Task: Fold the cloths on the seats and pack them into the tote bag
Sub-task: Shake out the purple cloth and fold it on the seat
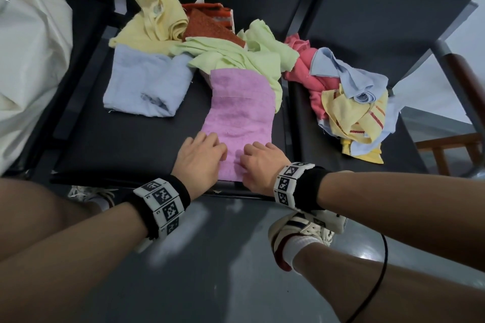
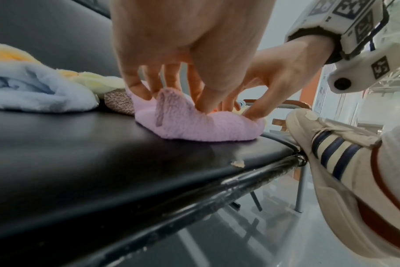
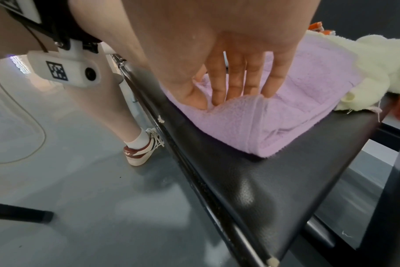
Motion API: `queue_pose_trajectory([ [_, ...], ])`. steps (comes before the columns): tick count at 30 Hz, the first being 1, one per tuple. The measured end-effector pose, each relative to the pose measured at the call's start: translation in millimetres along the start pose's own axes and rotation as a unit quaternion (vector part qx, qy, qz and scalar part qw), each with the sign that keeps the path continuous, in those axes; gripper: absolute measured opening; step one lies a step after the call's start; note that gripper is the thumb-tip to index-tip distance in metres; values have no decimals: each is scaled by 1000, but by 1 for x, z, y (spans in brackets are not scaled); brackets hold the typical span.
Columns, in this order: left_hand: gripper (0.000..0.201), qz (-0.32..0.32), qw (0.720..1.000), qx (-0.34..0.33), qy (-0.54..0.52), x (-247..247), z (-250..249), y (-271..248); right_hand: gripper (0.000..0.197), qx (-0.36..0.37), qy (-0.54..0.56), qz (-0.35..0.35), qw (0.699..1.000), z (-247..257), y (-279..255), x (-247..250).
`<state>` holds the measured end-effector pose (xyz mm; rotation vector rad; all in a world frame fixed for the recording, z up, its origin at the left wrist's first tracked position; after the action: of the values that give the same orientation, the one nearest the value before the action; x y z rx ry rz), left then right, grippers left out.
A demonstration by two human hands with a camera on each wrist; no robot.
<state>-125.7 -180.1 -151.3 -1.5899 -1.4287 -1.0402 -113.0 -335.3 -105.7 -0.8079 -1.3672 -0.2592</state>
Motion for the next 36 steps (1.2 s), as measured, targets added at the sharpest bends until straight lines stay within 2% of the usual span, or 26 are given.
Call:
queue_pose_trajectory([
  [1, 17, -16, 1000, -6, 11, 2, 0, 1, 36, 4, -9, 23, 1000, 1, 0, 1],
  [5, 25, -9, 999, -35, 15, 1, -1, 0, 52, 24, -50, 69, 996, 1, 0, 1],
  [7, 20, -2, 999, -43, 15, 1, -2, -1, 46, 21, -52, 73, 996, 1, 1, 0],
  [9, 4, 6, 999, -46, 15, 3, -4, -2, 39, 3, -29, 66, 997, 0, 3, -1],
  [12, 30, 39, 997, -50, 51, 3, -4, -5, 31, -24, 23, 58, 998, -3, 5, -1],
  [17, 25, 18, 994, -86, 69, -6, 2, -5, 27, -19, 42, 63, 997, -5, 6, -2],
  [20, 39, -6, 994, -89, 56, -5, -1, -3, 24, -22, 47, 59, 997, -5, 6, 0],
  [22, 41, -2, 995, -83, 53, -5, -2, -4, 26, -27, 43, 49, 998, -5, 6, 2],
  [25, 41, 25, 996, -58, 64, -6, -3, -3, 39, -34, 54, 29, 998, -4, 4, 3],
  [32, 16, 78, 992, -4, 98, -1, -7, -4, 54, -4, 53, 44, 998, -1, 2, 2],
  [36, 23, 80, 994, 18, 78, -2, -5, -2, 46, 1, 71, 47, 996, -1, 3, 0],
])
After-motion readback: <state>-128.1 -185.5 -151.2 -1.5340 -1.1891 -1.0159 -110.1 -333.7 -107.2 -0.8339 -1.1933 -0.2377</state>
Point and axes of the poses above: each hand's wrist, its own y-axis towards the middle knuckle, its own x-axis out of the back of the hand, z = x × y, the point moved 2 cm from there along y, towards the middle knuckle, and after that the axes turned 12 degrees about x, right-handed, at the moved point
